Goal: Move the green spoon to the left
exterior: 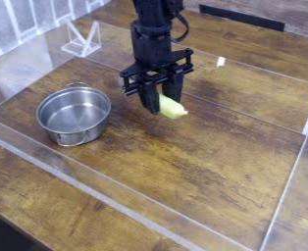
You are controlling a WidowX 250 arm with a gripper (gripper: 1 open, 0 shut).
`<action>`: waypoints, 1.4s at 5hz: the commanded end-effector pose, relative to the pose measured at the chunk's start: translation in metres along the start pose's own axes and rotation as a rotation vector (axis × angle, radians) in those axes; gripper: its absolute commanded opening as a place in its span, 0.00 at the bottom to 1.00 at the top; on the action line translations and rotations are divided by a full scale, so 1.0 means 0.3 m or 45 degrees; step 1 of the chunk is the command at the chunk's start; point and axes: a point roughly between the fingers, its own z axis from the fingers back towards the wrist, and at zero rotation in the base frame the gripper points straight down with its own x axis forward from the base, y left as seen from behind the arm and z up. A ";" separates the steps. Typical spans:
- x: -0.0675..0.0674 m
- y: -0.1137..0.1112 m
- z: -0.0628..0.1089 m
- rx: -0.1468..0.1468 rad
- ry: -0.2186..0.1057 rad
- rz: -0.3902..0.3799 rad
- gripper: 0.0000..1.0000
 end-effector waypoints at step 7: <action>0.159 0.056 0.280 -0.302 -0.173 0.467 0.00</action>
